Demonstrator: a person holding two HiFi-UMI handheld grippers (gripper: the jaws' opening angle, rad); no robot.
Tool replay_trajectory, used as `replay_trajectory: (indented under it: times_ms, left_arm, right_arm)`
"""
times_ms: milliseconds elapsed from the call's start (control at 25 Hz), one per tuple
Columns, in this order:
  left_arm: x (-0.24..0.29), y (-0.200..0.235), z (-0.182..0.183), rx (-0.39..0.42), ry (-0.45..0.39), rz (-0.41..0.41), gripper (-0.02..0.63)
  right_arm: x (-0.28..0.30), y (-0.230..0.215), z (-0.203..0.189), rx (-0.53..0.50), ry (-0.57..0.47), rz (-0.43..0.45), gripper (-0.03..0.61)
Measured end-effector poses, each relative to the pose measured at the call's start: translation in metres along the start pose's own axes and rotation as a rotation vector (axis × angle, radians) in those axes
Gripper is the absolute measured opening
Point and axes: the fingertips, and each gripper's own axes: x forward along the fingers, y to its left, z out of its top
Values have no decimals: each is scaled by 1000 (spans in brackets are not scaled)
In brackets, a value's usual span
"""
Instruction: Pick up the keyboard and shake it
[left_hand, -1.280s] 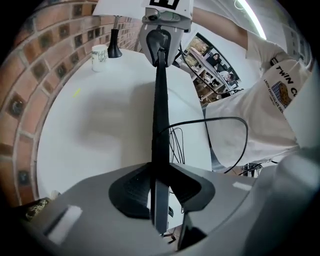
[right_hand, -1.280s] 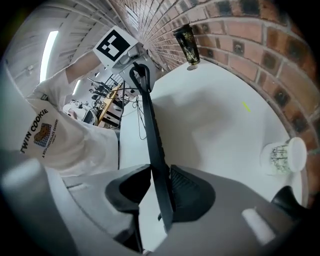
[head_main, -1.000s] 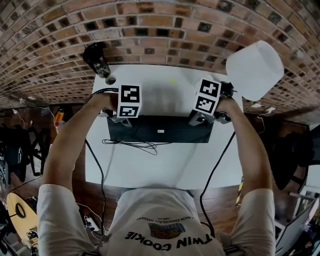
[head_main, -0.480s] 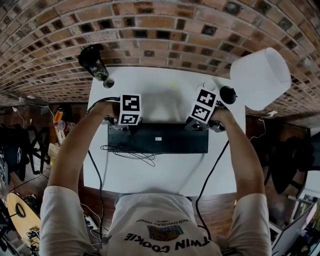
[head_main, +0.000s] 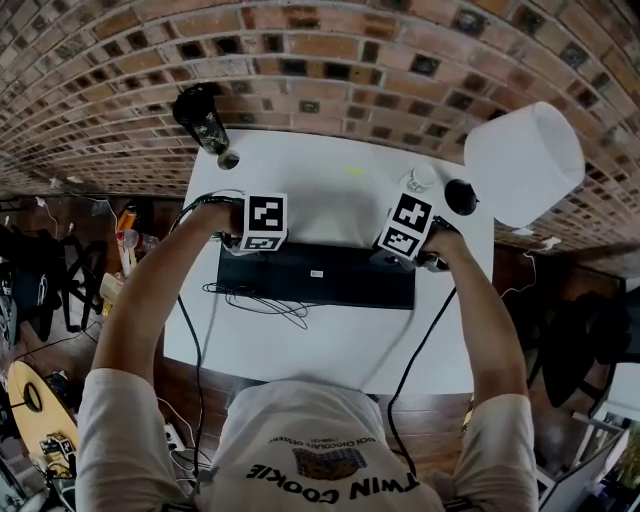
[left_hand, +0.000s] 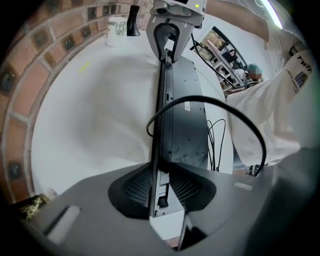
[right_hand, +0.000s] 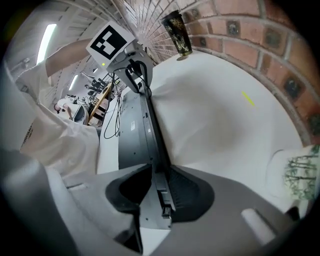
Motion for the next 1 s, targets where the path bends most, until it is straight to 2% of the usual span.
replay_trajectory:
  times_ms: [80, 120, 200, 360, 560, 800, 1000]
  left_arm:
    - [-7, 5, 0, -8, -7, 104, 28]
    - [-11, 7, -1, -19, -10, 157, 6]
    - [-17, 10, -2, -62, -29, 249, 6]
    - [-34, 16, 3, -181, -150, 469, 6]
    - [-55, 4, -17, -340, -238, 683, 6]
    - [-88, -36, -36, -527, -370, 866, 6]
    - [-93, -90, -51, -619, -439, 958, 6]
  right_arm:
    - [-6, 2, -1, -14, -48, -12, 114]
    - [-9, 3, 0, -18, -78, -20, 114]
    - [-16, 8, 3, -40, -143, -39, 114]
    - [-24, 27, 6, -133, -257, -81, 114]
    - [-24, 49, 7, -173, -349, -180, 106]
    - [-29, 86, 9, -179, -455, -282, 63]
    - [-28, 139, 13, -172, -554, -325, 45]
